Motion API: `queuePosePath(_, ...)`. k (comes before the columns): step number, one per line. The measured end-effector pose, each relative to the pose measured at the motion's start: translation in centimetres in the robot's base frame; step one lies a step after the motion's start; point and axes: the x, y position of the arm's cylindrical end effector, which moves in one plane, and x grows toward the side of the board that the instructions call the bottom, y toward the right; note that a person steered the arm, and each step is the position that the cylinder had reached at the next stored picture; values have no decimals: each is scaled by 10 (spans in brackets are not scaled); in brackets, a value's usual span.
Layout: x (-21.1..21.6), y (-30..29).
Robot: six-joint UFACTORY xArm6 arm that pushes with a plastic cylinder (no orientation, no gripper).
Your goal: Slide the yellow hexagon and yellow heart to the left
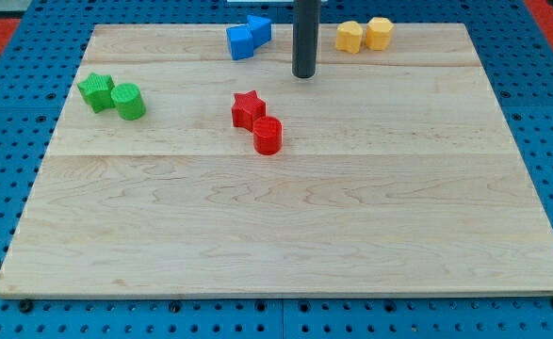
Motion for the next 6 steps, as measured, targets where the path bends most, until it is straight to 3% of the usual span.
queuePosePath(1,9,77)
queuePosePath(2,-8,177)
queuePosePath(3,-76,208)
queuePosePath(4,-105,164)
queuePosePath(6,-89,90)
